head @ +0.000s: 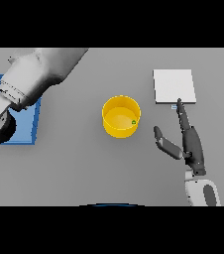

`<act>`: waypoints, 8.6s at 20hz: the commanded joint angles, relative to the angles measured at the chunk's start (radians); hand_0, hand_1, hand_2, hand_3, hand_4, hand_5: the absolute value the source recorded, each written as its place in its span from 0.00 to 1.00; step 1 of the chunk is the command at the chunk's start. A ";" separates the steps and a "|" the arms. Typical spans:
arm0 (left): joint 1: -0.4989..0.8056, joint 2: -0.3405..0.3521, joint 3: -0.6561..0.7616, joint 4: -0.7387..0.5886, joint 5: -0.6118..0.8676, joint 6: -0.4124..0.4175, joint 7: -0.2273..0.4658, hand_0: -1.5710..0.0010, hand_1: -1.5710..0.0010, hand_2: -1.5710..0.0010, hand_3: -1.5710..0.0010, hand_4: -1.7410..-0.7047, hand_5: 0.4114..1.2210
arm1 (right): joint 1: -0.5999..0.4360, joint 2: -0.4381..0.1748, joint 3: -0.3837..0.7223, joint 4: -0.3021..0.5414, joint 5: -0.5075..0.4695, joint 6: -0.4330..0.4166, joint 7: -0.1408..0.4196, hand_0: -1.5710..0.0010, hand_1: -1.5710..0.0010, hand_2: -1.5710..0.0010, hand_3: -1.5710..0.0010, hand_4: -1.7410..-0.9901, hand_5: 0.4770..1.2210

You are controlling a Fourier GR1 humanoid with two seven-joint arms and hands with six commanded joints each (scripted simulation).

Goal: Pick up the red beaker and tilt it to pour out 1 green nut into yellow bowl. Pick up the yellow bowl and place it on the metallic measuring scale.

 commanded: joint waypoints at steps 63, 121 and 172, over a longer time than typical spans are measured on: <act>0.087 0.089 0.980 1.425 0.958 0.179 -0.488 0.99 0.99 0.99 0.99 0.99 0.32 | -0.195 -0.207 0.127 0.058 0.198 0.169 0.061 1.00 1.00 1.00 1.00 0.71 0.31; 0.085 0.403 1.441 1.476 0.469 0.407 -0.488 1.00 1.00 1.00 1.00 0.99 0.34 | -0.819 -0.409 0.470 0.408 0.562 0.598 -0.023 0.00 0.00 0.06 0.26 0.00 1.00; 0.050 0.433 1.467 1.523 0.436 0.438 -0.452 1.00 1.00 1.00 1.00 0.99 0.35 | -0.953 -0.428 0.270 1.106 0.605 0.375 -0.093 0.97 0.96 0.93 0.83 0.44 0.38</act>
